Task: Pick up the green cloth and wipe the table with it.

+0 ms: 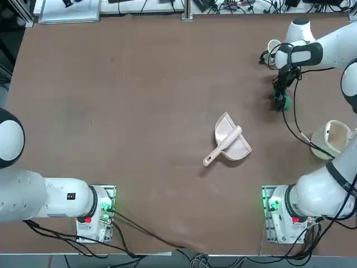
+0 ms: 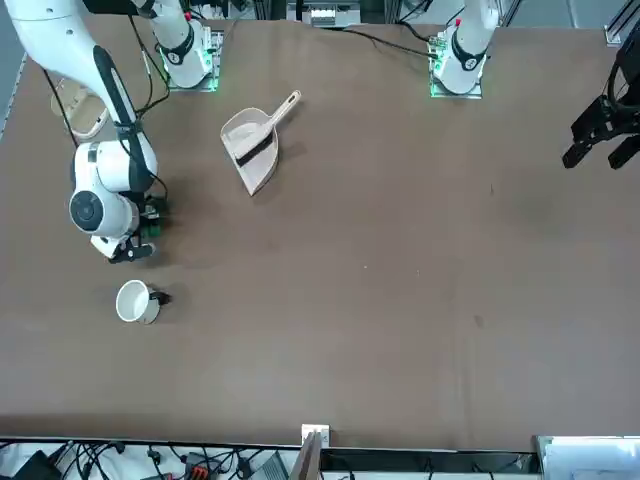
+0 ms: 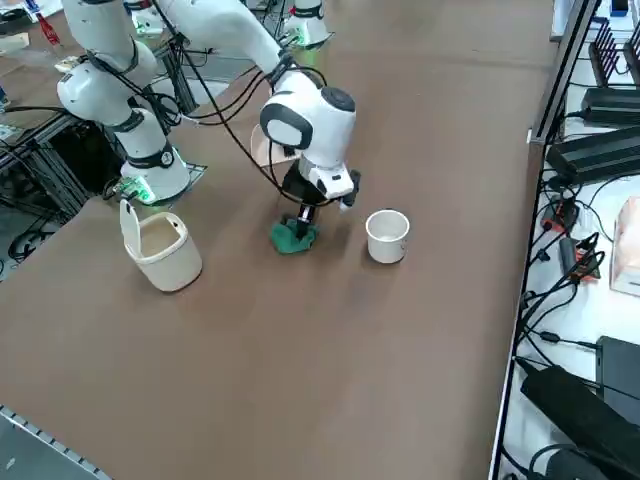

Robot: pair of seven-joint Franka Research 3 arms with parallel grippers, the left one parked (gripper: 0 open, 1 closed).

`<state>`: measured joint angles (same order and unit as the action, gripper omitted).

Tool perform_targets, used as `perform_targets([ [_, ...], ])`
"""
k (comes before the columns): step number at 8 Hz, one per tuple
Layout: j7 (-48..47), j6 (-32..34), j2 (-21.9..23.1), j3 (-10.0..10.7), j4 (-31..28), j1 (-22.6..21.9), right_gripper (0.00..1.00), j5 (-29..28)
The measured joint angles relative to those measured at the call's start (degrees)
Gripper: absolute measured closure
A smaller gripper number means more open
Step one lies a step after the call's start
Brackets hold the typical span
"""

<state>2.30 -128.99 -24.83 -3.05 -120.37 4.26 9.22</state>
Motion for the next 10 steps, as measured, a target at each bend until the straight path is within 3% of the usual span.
perform_targets([
  [2, -7.55, -3.71, -0.2, -2.84, 0.05, -2.94, 0.93, -8.06],
  [5, -21.55, -7.55, -1.36, -3.23, 2.03, -10.12, 0.93, -10.32],
  [7, -19.48, -2.71, -1.93, -2.85, 3.63, -10.84, 0.93, -10.34],
  [8, -15.14, -0.55, -1.82, -1.44, 3.4, -10.41, 0.93, -10.06],
  [10, -4.92, 0.94, -0.76, 4.17, 1.43, -9.32, 0.93, -7.09],
])
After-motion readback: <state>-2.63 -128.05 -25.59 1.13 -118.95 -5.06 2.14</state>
